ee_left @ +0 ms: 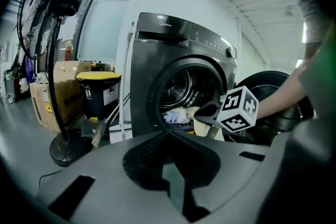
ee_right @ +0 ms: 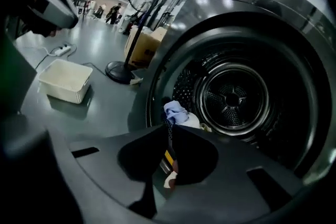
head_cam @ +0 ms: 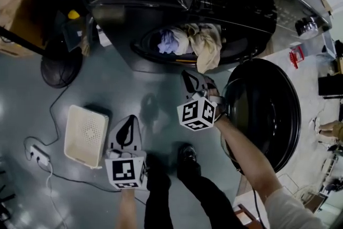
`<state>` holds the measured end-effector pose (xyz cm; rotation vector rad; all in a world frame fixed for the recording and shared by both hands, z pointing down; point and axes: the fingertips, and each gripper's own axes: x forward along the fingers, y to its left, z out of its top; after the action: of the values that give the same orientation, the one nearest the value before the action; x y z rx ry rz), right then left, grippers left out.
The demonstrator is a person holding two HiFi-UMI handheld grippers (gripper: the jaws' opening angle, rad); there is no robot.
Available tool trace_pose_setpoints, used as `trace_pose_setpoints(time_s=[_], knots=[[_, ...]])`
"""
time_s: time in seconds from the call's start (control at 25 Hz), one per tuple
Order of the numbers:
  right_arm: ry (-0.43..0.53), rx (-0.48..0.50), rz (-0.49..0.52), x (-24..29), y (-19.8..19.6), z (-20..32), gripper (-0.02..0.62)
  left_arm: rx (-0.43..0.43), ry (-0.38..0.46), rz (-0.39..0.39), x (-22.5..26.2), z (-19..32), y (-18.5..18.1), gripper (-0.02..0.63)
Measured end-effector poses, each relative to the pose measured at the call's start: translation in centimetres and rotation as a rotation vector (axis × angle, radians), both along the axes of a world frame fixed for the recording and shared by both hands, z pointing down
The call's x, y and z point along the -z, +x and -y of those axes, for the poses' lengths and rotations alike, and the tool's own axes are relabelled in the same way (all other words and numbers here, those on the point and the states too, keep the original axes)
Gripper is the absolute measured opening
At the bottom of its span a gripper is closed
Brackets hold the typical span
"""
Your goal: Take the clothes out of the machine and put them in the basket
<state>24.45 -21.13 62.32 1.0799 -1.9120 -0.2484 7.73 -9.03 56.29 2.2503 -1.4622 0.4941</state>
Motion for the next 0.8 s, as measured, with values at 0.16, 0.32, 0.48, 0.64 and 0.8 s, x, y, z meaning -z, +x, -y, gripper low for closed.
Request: trace_pose_setpoints(time_s=[0.16,0.32,0.48,0.64,0.8], knots=[[-0.002,0.081,-0.146,-2.7,-0.3,2.6,0.136,-0.011,0.07,-0.02,-0.2,1.3,0.5,0.018],[0.019,0.176,-0.343,-5.2,0.0,5.1,0.315,0.018,0.072,-0.033,-1.0,2.2,-0.4,0.018],[0.098,0.225,-0.507,-6.0,0.2,7.8,0.365,0.02,0.083,-0.033,-1.7,2.8,-1.0,0.018],[0.105,0.234,-0.602,-7.2,0.7,10.4,0.397,0.013,0.081,-0.029,-2.9,3.1,-0.9,0.018],[0.075,0.229,-0.651,-8.6,1.4,12.2,0.411,0.004,0.085,-0.025,-3.5,3.4,-0.8,0.018]])
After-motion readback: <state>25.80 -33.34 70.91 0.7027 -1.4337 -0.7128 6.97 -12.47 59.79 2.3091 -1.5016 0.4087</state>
